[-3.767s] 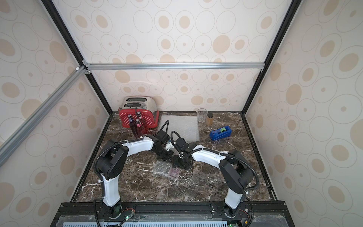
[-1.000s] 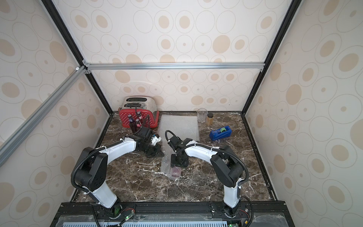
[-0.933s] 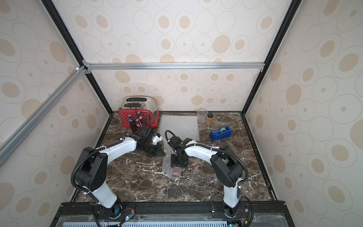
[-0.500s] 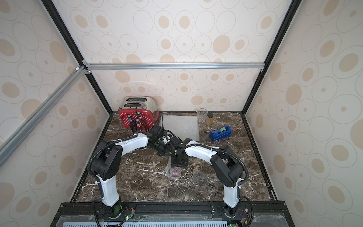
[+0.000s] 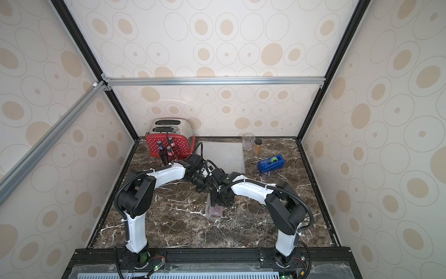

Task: Wrap wine bottles in bubble wrap
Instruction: Wrap the wine bottle in bubble wrap.

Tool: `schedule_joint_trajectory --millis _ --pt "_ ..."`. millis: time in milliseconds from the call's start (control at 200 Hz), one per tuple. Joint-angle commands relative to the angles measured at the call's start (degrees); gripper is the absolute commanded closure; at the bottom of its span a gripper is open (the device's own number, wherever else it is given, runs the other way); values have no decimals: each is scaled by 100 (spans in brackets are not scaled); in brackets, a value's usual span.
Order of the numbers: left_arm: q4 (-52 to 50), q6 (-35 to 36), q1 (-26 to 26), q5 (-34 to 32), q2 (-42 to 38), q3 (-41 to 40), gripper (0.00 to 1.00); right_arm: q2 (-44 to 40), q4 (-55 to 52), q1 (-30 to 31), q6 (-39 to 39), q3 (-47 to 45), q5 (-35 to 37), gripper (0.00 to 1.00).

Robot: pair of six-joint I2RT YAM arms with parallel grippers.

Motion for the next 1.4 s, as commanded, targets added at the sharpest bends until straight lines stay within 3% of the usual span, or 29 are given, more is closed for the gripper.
schedule_joint_trajectory --millis 0,311,601,741,902,1002,1393 --pt "-336 180 -48 -665 248 -3 100 -570 -237 36 -19 -159 74 35" --pt "-367 237 -99 -784 300 -14 100 -1412 217 41 631 -493 -214 38" --pt "-411 264 -151 -784 327 27 100 -960 777 202 1137 -456 -366 46" --pt "-419 281 -153 -824 324 28 100 -756 832 262 1162 -398 -432 59" --pt "-453 320 -162 -934 346 33 100 -902 450 265 1019 -404 -261 88" --pt "-507 369 -171 -1104 358 32 100 -1184 416 248 1019 -594 -189 97" --pt "-507 395 -214 -1144 396 58 100 -1284 462 254 1093 -1296 -154 96"
